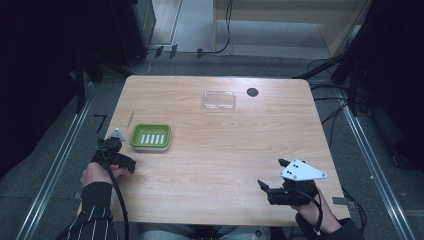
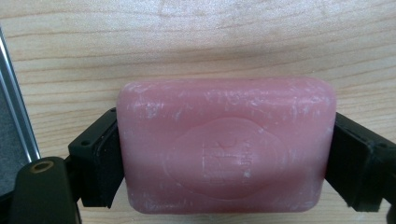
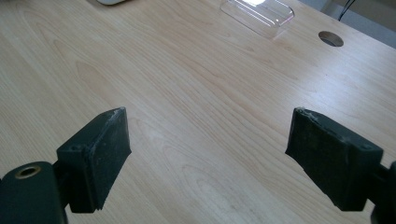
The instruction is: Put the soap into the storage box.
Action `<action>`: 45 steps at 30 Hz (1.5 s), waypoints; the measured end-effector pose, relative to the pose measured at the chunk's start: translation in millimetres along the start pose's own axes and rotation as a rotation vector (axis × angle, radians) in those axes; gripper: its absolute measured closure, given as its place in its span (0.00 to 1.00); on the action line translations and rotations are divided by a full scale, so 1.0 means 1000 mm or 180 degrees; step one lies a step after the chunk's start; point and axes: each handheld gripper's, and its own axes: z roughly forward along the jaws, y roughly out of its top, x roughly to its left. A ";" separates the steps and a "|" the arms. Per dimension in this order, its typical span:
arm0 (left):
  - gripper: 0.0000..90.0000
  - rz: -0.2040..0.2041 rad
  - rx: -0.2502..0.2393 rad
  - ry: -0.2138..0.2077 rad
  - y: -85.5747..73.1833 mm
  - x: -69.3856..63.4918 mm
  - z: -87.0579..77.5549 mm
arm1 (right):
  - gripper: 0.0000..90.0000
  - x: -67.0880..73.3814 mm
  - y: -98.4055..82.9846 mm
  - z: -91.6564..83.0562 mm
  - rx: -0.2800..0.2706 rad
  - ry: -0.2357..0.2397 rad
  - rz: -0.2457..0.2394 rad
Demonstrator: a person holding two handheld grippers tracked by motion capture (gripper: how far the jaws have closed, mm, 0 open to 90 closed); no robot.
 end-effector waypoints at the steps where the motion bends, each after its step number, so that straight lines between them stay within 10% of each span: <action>1: 0.15 -0.0001 -0.0001 -0.0001 0.000 0.000 0.000 | 0.15 0.000 0.000 0.000 0.0000 0.0000 -0.0001; 45: 0.15 0.0184 0.0103 -0.0010 0.003 -0.001 -0.009 | 0.15 0.000 0.000 0.000 0.0003 -0.0011 0.0000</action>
